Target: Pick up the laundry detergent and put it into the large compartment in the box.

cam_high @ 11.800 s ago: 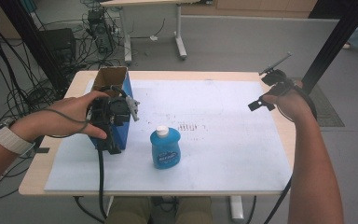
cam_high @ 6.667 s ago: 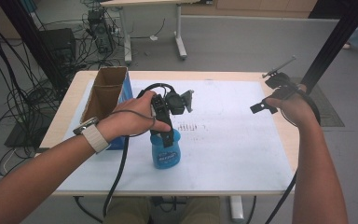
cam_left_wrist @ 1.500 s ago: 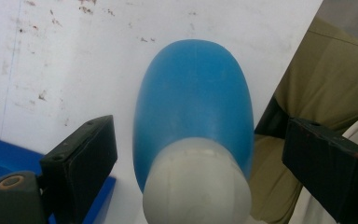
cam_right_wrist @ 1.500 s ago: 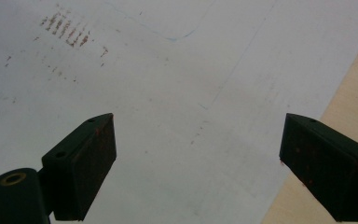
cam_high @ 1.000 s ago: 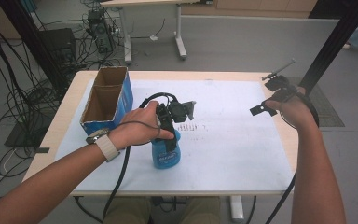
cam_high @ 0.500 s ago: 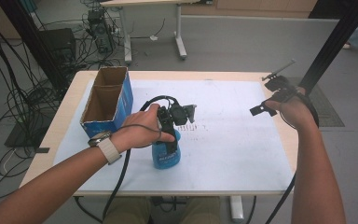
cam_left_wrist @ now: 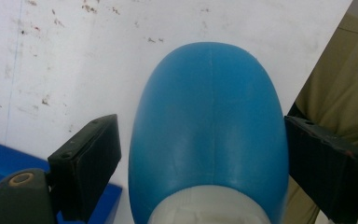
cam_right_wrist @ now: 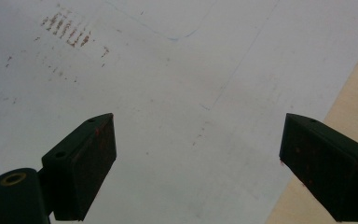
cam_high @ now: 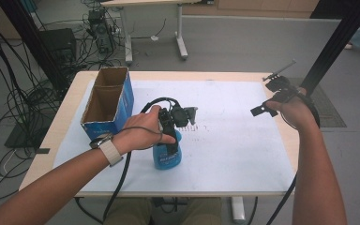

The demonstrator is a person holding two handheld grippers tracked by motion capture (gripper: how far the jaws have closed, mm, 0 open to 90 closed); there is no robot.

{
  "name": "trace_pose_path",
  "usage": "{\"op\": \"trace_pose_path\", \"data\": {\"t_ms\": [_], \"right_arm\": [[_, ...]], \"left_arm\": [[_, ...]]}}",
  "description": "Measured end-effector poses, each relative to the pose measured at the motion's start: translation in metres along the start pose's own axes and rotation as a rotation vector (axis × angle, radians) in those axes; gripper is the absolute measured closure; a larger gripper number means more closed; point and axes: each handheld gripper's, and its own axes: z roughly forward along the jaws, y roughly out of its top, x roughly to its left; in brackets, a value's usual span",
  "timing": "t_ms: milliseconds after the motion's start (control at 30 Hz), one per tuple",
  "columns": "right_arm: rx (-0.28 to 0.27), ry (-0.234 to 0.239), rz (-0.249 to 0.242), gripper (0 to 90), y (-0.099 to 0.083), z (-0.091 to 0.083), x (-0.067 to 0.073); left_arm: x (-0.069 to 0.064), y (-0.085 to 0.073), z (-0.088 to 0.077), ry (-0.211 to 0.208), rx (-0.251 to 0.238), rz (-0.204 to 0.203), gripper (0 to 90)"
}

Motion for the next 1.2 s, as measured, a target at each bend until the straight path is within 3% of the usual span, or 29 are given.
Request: {"op": "trace_pose_path", "data": {"t_ms": [600, 900, 1200], "right_arm": [[-0.004, 0.003, 0.0, 10.7, -0.0016, 0.0002, -0.0006], [-0.008, 0.004, -0.003, 10.7, -0.0008, -0.0002, 0.0004], [-0.009, 0.003, -0.003, 10.7, -0.0015, -0.0005, 0.001]], "left_arm": [[-0.0024, 0.0011, 0.0036, 0.013, 0.001, 0.003, 21.9], [-0.0047, 0.0004, 0.0043, 0.031, -0.001, 0.001, 30.1], [0.0009, 0.0016, 0.0044, -0.002, 0.002, -0.002, 36.6]]}}
